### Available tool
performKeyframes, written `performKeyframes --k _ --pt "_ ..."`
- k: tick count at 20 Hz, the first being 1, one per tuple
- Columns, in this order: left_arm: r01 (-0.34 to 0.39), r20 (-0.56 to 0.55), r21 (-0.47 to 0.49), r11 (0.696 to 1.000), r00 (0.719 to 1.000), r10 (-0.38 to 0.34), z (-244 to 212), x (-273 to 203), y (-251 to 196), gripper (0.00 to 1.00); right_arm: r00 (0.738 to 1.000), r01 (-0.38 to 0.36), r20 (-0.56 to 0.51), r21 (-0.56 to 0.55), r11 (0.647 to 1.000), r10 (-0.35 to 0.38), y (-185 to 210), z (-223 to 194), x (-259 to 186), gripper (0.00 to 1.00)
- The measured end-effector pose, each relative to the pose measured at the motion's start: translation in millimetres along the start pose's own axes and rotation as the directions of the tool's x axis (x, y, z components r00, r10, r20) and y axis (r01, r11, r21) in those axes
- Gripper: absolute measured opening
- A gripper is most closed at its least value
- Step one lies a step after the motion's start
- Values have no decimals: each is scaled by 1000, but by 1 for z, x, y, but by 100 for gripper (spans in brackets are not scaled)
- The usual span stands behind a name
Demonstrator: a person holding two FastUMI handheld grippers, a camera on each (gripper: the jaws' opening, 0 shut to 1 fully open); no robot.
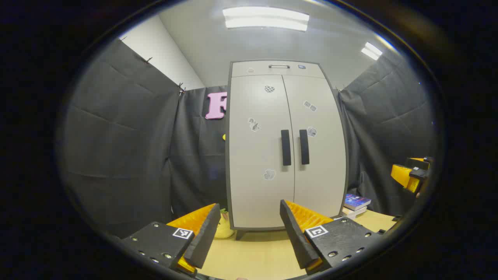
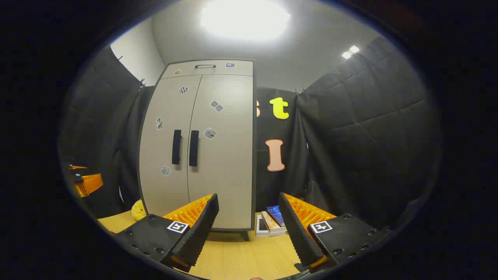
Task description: Open the right door of the double-door shoe cabinet with the right hand, and open the left door with the left hand.
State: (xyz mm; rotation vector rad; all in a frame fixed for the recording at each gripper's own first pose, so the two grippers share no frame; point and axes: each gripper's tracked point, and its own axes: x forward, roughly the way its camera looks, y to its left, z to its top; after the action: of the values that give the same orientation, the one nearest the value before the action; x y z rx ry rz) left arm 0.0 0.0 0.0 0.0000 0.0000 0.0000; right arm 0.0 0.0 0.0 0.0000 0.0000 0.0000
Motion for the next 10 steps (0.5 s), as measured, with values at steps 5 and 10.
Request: performKeyframes --k 5,10 --pt "-9 0 3 1000 1000 9 -1 2 1 89 1000 1 -2 -6 1000 -1 -1 -2 4 98" --pt "-13 -1 9 1000 1000 13 -1 2 1 89 1000 -7 -12 -17 1000 7 -1 -6 7 97"
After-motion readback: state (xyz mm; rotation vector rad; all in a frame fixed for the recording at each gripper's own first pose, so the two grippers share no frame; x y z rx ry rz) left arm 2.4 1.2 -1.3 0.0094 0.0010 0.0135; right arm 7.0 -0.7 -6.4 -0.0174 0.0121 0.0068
